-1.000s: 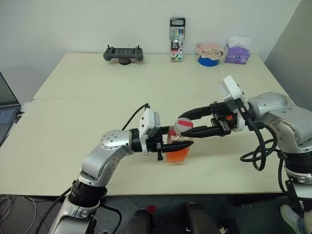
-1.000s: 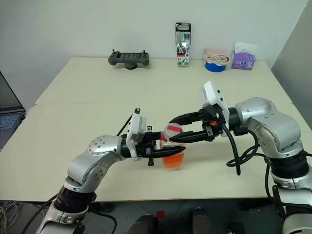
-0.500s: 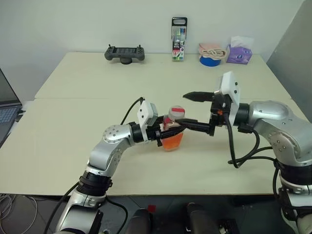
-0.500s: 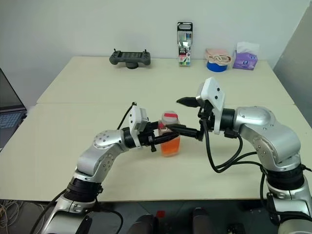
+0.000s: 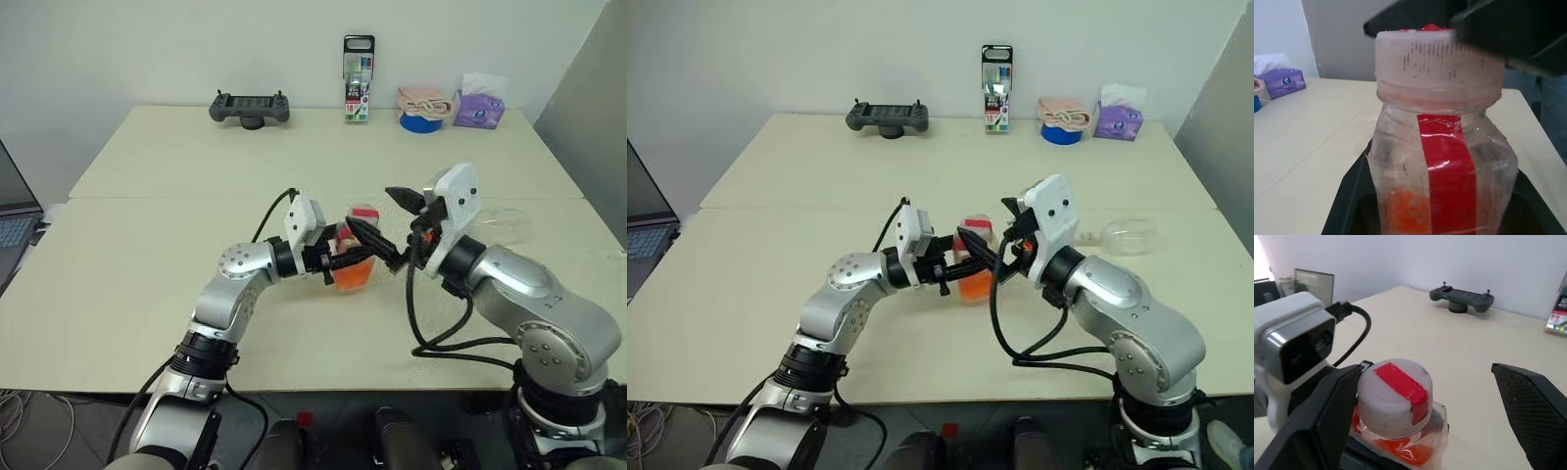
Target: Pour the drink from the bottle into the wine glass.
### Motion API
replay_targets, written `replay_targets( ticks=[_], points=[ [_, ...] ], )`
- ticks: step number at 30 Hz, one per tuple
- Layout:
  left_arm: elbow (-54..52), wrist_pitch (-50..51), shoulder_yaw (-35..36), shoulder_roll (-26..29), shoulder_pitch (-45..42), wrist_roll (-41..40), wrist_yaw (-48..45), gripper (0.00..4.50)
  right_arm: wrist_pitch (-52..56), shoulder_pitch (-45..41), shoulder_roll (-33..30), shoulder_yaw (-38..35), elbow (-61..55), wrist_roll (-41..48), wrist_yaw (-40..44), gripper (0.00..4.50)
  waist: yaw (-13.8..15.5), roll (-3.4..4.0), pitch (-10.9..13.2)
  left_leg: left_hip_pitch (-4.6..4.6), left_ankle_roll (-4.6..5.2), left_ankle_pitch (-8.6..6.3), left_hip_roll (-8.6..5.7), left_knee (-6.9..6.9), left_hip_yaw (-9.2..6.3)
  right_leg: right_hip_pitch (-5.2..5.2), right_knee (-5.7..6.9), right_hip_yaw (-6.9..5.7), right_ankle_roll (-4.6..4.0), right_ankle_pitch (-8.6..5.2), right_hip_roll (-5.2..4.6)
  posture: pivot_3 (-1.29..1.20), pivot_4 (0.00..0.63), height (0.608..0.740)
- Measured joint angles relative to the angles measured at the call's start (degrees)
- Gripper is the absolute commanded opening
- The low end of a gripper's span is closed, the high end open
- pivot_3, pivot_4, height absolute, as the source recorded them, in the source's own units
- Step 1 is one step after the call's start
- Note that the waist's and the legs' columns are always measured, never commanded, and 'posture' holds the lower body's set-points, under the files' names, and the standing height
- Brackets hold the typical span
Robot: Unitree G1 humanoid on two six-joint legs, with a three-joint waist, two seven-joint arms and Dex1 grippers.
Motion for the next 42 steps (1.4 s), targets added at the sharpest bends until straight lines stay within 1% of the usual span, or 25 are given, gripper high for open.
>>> replay_targets(
  ticks=[3,7,9,11,16,17,20,23,27,30,34,38,40,41,42],
  points=[
    [0.0,0.54,0.0,-0.16,0.04,0.0,0.5,1.74,2.1,0.14,2.75,0.29,-1.06,-0.49,-3.92,4.5,-0.01,0.0,0.0,0.0,0.0,0.0,0.01,-0.02,-0.01,0.0,0.0,-0.01,-0.03,0.02,0.0,0.0,0.15,0.74],
    [0.0,0.69,0.0,-0.15,0.28,0.14,0.84,1.74,4.11,-0.24,3.37,0.67,-1.97,-0.59,-6.11,4.5,-0.02,0.0,0.0,0.0,0.0,0.0,0.0,-0.01,-0.01,0.0,-0.01,-0.01,-0.03,0.02,0.0,0.0,0.15,0.74],
    [0.0,0.75,-0.01,-0.13,0.41,0.17,0.87,1.74,4.79,-0.47,3.4,0.93,-2.23,-0.66,-6.64,4.14,-0.03,0.0,0.0,0.0,0.0,0.0,0.0,-0.01,-0.01,0.0,0.0,-0.01,0.0,0.0,0.0,0.0,0.15,0.74],
    [0.0,0.78,-0.02,-0.17,0.41,0.25,1.02,1.74,5.03,-0.73,3.4,1.61,-2.5,-0.64,-6.76,3.6,-0.05,0.0,0.0,0.01,0.01,0.0,0.01,-0.01,-0.03,0.0,0.0,-0.03,0.0,0.0,0.01,0.0,0.15,0.74],
    [0.02,0.81,-0.04,-0.34,0.4,0.76,1.26,1.74,5.17,-1.09,3.05,3.3,-3.0,-0.53,-6.5,1.89,-0.07,0.0,0.0,0.0,0.01,0.0,0.0,-0.01,-0.01,0.0,-0.01,-0.02,0.0,0.0,0.02,0.0,0.15,0.74],
    [0.01,0.81,-0.04,-0.39,0.37,0.76,1.35,1.74,5.12,-1.35,2.7,3.35,-2.86,-0.51,-6.28,1.83,-0.07,0.0,0.0,0.0,0.01,0.0,0.0,-0.01,-0.02,0.0,-0.01,-0.02,0.0,0.0,0.01,0.0,0.15,0.74],
    [0.01,0.81,-0.04,-0.81,0.12,0.78,2.12,1.74,3.85,-2.4,0.03,3.36,-1.69,-0.2,-4.05,1.83,-0.06,0.0,0.0,0.0,0.01,0.0,-0.01,0.0,-0.01,0.01,-0.02,-0.02,0.01,-0.01,0.01,0.0,0.15,0.74],
    [-0.32,0.84,-0.06,-0.82,0.12,0.71,2.05,1.74,-1.12,-2.75,-5.22,3.22,1.33,0.88,3.07,1.83,-0.09,0.0,0.0,0.0,0.02,-0.01,-0.01,-0.01,0.0,0.02,-0.05,-0.03,0.06,-0.04,0.01,0.0,0.15,0.74],
    [-3.52,2.56,-1.19,0.13,1.12,0.05,-0.73,1.73,-8.11,-3.1,-15.74,0.22,8.07,6.97,23.18,1.83,-0.11,0.0,0.0,-0.01,0.03,-0.02,-0.01,-0.02,0.02,0.06,-0.11,-0.05,0.06,-0.04,0.01,0.0,0.15,0.74],
    [-6.57,3.68,-2.52,0.56,2.67,-1.04,-2.37,1.73,-12.12,-4.75,-21.77,0.24,12.92,8.46,36.87,1.83,-0.23,0.0,0.01,0.03,0.06,-0.03,0.0,-0.02,0.07,0.07,-0.1,-0.01,0.06,-0.04,0.01,0.0,0.15,0.74],
    [-8.19,4.75,-2.21,1.11,2.86,-1.94,-2.61,1.73,-17.58,-8.83,-22.97,2.81,20.2,6.62,47.32,1.83,-0.33,0.0,0.01,0.11,0.07,-0.02,0.08,-0.01,0.02,0.07,0.0,-0.06,0.08,-0.05,0.11,0.0,0.15,0.74],
    [-8.1,4.72,-2.21,1.13,3.23,-1.61,-2.5,1.73,-21.49,-10.62,-23.34,5.15,24.13,4.08,52.17,1.83,-0.16,0.0,0.01,0.07,0.06,-0.02,0.04,0.01,0.04,0.08,-0.03,-0.03,0.08,-0.05,0.08,0.0,0.15,0.74],
    [-8.07,4.59,-2.2,1.08,3.26,-1.49,-2.34,1.73,-21.58,-11.38,-23.38,5.45,25.12,3.91,53.11,2.57,-0.13,0.0,0.0,0.05,0.06,-0.02,0.02,0.01,0.04,0.08,-0.07,-0.02,0.06,-0.03,0.04,0.0,0.15,0.74],
    [-8.03,4.58,-2.15,1.01,3.26,-1.46,-1.95,1.73,-21.21,-11.68,-23.32,5.49,25.38,4.0,53.46,2.79,-0.1,0.0,0.0,0.04,0.06,-0.02,0.0,0.01,0.04,0.08,-0.08,-0.01,0.01,0.0,0.01,0.0,0.15,0.74],
    [-7.88,4.55,-2.05,0.89,3.26,-1.43,-1.47,1.73,-20.5,-11.88,-23.2,5.42,25.4,4.29,53.53,3.22,-0.07,0.0,0.0,0.04,0.05,-0.02,0.0,0.01,0.04,0.08,-0.07,-0.01,-0.03,0.02,0.0,0.0,0.15,0.74]
  ],
)
